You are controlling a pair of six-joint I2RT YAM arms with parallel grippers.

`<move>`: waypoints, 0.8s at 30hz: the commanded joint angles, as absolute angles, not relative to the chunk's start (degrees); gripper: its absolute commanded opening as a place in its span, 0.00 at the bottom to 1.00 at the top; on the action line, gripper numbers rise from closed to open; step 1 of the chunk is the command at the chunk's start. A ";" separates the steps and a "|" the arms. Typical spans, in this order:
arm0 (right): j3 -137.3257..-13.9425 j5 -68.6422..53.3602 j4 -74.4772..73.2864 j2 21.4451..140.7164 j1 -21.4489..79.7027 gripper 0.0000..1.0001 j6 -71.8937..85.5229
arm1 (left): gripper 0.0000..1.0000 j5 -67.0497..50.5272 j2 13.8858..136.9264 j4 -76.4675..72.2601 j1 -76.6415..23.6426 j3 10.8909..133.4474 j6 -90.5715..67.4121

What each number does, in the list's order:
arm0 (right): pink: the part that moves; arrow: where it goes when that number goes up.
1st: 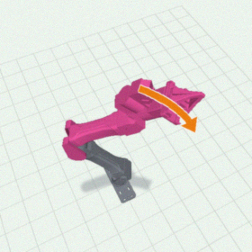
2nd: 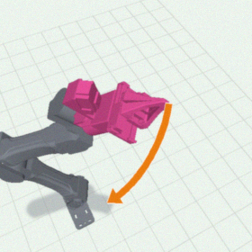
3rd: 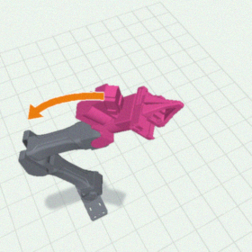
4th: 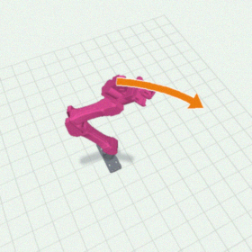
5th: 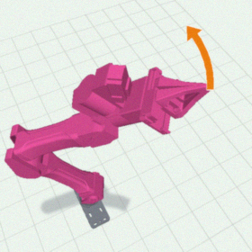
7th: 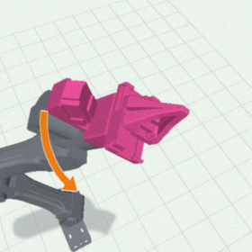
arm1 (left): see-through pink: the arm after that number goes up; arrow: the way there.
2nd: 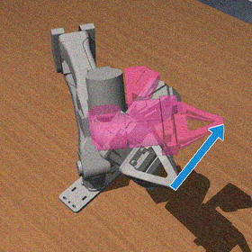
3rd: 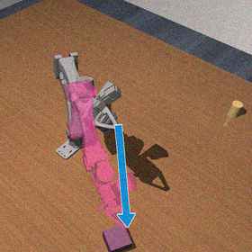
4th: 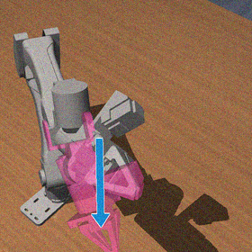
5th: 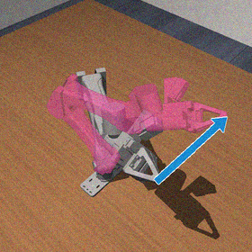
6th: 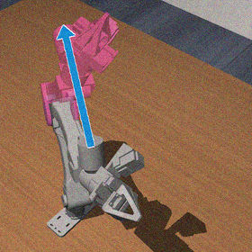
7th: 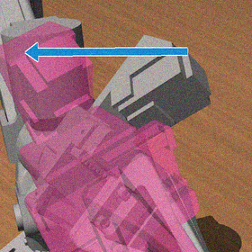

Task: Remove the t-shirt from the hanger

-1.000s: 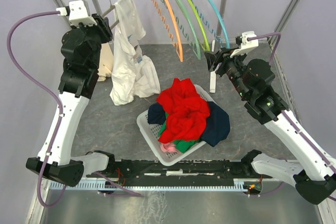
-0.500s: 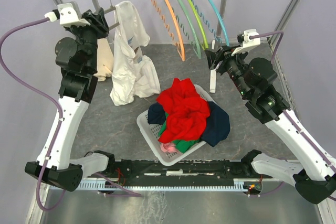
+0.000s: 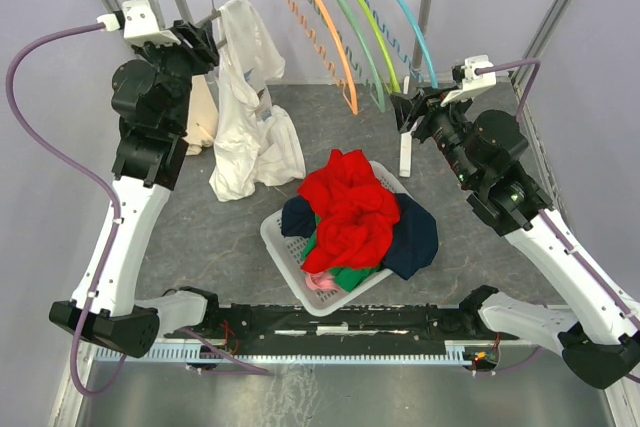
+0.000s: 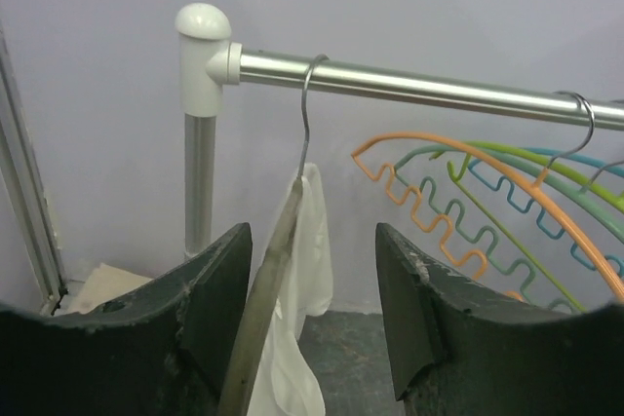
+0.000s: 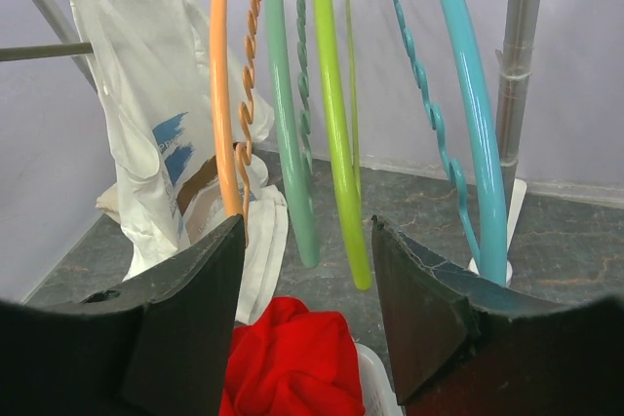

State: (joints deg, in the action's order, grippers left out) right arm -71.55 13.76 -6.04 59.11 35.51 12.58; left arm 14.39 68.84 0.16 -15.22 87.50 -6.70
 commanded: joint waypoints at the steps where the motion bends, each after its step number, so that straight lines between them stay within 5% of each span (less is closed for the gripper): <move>1: -72.56 14.24 -3.74 58.79 35.33 0.63 12.28 | 0.62 11.65 67.84 3.84 -15.23 89.63 -9.14; 24: -71.04 14.06 -3.59 57.29 35.34 0.63 13.03 | 0.62 8.60 75.92 25.02 -15.23 108.11 -8.76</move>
